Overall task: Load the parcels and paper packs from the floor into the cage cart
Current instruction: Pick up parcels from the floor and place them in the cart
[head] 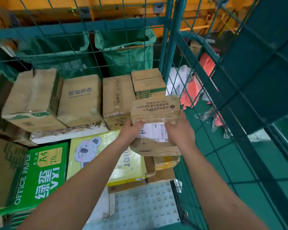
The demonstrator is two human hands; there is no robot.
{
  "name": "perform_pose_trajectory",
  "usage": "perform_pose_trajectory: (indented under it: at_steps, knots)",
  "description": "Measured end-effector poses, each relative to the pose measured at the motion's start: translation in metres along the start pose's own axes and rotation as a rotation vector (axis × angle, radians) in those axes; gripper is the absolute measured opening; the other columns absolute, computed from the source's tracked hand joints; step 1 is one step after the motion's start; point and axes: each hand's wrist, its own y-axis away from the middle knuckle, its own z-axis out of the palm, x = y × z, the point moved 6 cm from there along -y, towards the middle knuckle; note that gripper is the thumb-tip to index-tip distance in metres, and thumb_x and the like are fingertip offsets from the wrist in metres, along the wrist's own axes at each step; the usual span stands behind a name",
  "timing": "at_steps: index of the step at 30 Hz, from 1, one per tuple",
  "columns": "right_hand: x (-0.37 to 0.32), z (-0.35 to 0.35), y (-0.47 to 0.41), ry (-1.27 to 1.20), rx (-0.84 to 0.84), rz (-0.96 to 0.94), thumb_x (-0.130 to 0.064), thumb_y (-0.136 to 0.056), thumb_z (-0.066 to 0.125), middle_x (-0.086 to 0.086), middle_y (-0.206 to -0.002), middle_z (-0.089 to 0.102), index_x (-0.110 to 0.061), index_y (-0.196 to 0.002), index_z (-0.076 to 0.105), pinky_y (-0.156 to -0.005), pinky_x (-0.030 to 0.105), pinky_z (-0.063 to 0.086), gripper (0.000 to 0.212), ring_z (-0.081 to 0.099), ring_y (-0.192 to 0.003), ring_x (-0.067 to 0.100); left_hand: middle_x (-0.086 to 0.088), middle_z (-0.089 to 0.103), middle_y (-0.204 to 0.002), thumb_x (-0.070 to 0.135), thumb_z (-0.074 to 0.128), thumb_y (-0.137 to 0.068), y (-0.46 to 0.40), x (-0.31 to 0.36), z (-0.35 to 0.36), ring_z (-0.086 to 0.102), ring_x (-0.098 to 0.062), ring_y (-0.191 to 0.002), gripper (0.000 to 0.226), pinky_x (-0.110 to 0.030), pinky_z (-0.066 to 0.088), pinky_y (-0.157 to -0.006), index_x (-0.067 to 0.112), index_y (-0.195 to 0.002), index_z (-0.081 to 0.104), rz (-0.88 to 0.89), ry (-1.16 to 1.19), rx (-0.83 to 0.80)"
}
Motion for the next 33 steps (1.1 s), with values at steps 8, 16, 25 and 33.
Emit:
perform_pose_trajectory:
  at_steps: [8, 16, 25, 33]
  knots:
    - [-0.017, 0.002, -0.053, 0.028, 0.043, -0.061, -0.045, -0.092, 0.058, 0.003, -0.145, 0.055, -0.024, -0.158, 0.023, -0.072, 0.035, 0.046, 0.078, 0.065, -0.109, 0.032, -0.001, 0.067, -0.096, 0.053, 0.060, -0.098, -0.027, 0.034, 0.005, 0.056, -0.015, -0.058, 0.041, -0.026, 0.045, -0.049, 0.037, -0.132, 0.044, -0.028, 0.059, 0.022]
    - [-0.036, 0.022, -0.087, 0.077, -0.059, -0.050, -0.034, -0.093, 0.049, 0.005, -0.148, 0.053, -0.021, -0.161, 0.014, -0.070, 0.037, 0.053, 0.078, 0.066, -0.100, 0.030, -0.003, 0.060, -0.075, 0.040, 0.060, -0.101, -0.058, 0.030, -0.004, 0.051, -0.015, -0.050, 0.035, -0.023, 0.037, -0.045, 0.029, -0.132, 0.051, -0.019, 0.106, 0.038]
    - [-0.056, 0.018, -0.141, 0.057, -0.071, -0.105, -0.037, -0.078, 0.046, 0.002, -0.131, 0.060, -0.025, -0.149, 0.036, -0.080, 0.043, 0.056, 0.072, 0.064, -0.100, 0.028, 0.008, 0.068, -0.122, 0.038, 0.061, -0.101, -0.094, 0.040, 0.009, 0.070, -0.018, -0.103, 0.044, -0.039, 0.064, -0.078, 0.035, -0.143, 0.048, 0.048, 0.206, 0.069]
    - [-0.028, 0.072, -0.179, 0.528, -0.107, -0.349, -0.043, -0.107, 0.029, 0.007, -0.172, -0.001, -0.023, -0.163, 0.016, -0.128, 0.049, 0.012, 0.061, -0.001, -0.156, 0.036, 0.005, 0.057, -0.144, 0.045, 0.052, -0.097, -0.148, 0.031, 0.033, 0.059, -0.023, -0.125, 0.061, -0.043, 0.056, -0.095, 0.037, -0.154, 0.031, 0.112, -0.027, 0.046]
